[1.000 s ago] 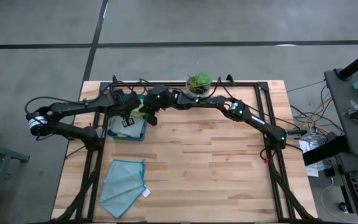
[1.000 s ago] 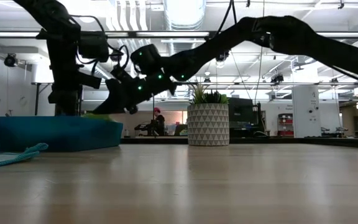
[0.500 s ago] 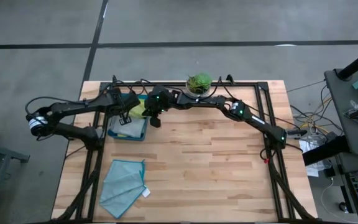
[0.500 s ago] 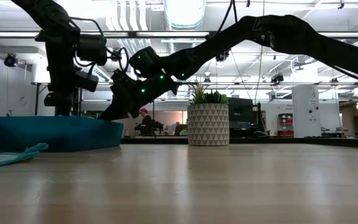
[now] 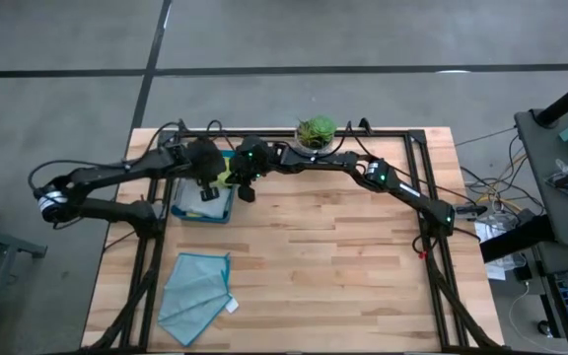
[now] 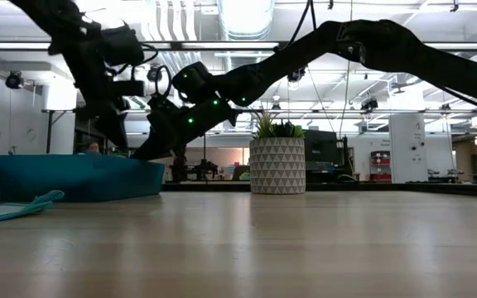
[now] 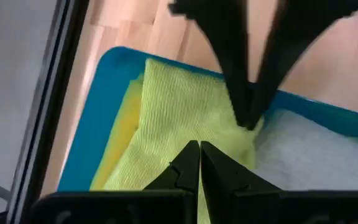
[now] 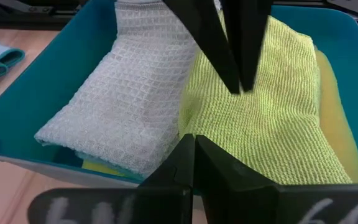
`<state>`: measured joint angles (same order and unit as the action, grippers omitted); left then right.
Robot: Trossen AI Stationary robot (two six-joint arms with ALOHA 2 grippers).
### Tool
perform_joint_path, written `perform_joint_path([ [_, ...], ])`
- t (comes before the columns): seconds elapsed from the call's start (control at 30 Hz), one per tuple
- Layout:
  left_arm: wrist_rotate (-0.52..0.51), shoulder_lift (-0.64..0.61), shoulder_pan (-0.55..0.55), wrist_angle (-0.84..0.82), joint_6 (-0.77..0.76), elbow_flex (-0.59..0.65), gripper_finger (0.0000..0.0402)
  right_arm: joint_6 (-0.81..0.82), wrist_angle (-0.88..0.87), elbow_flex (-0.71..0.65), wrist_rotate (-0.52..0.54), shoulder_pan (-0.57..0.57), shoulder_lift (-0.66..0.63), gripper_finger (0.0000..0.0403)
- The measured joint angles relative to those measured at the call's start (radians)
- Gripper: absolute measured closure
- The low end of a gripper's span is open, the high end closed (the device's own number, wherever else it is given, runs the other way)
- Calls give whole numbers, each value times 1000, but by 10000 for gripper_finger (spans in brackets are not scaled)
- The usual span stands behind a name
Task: Fold microfiber towels
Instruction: Put the folded green towel into the blue bin
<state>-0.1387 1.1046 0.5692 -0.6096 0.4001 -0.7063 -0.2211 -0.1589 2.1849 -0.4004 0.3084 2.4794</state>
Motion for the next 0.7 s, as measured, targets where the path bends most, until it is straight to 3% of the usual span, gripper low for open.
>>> perform_joint_path([
  [0.13,0,25,8,84,-13,69,401,0,0,0,0,0,0,394],
  [0.23,0,49,8,45,-40,84,401,1,-7,0,0,0,-1,394],
  [0.7,-66,13,7,-83,-72,13,401,34,-35,16,8,-1,-7,394],
])
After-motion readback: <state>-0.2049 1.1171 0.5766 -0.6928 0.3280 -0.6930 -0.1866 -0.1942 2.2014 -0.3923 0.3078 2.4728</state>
